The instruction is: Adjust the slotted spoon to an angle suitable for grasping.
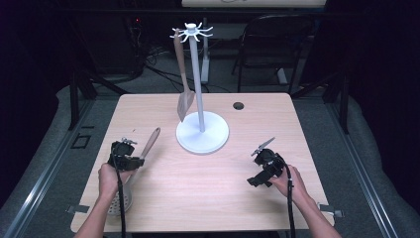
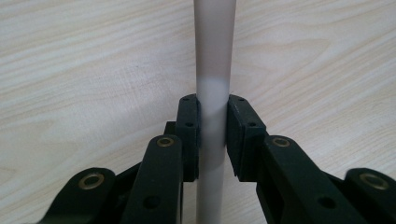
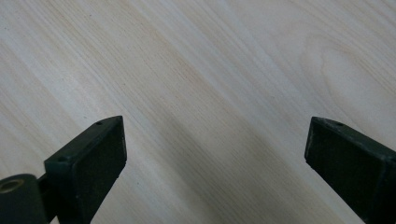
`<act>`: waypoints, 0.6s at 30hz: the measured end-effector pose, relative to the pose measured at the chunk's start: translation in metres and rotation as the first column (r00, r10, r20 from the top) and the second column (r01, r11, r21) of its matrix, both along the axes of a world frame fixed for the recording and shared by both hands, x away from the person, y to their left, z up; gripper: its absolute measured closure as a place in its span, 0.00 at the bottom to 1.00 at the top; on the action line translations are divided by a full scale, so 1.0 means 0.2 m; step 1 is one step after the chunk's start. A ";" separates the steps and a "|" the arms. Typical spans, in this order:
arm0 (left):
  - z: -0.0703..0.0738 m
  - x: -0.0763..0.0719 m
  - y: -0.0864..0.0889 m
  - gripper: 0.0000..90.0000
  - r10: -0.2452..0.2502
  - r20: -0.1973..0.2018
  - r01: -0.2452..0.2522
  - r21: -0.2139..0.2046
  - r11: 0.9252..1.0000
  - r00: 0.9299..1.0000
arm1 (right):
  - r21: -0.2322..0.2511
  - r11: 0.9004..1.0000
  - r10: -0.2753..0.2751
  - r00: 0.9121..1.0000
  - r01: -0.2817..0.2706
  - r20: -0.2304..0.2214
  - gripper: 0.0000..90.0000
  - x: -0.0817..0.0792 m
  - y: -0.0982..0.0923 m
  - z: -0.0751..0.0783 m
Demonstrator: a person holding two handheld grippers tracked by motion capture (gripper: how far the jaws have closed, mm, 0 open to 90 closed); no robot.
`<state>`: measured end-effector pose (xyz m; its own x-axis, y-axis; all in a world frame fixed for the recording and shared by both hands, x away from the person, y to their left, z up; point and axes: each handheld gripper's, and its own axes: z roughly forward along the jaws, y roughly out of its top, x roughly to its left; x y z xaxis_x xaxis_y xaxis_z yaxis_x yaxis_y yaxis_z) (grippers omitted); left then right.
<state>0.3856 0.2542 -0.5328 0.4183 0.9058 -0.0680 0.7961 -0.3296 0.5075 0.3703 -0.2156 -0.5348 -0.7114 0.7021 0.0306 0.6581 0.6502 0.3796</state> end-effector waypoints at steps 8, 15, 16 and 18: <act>0.03 -0.02 0.00 0.85 -0.004 0.034 0.005 -0.008 1.000 0.999 | -0.002 1.000 0.000 1.000 0.000 -0.003 0.06 0.00 0.00 0.00; 0.04 -0.03 0.01 0.85 0.010 0.064 -0.008 -0.032 0.999 0.998 | 0.004 1.000 -0.003 1.000 0.003 -0.006 0.06 0.00 0.00 0.00; 0.05 -0.03 0.01 0.85 0.016 0.073 -0.013 -0.040 0.999 0.997 | -0.003 1.000 0.000 1.000 0.000 -0.004 0.06 0.00 0.00 0.00; 0.06 -0.03 0.01 0.85 0.008 0.077 -0.005 -0.039 0.999 0.997 | -0.009 1.000 0.000 1.000 0.000 -0.002 0.06 0.00 0.00 0.00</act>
<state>0.3790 0.2565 -0.5214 0.4174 0.9060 -0.0709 0.7563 -0.3031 0.5798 0.3703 -0.2149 -0.5355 -0.7110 0.7027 0.0256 0.6591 0.6534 0.3724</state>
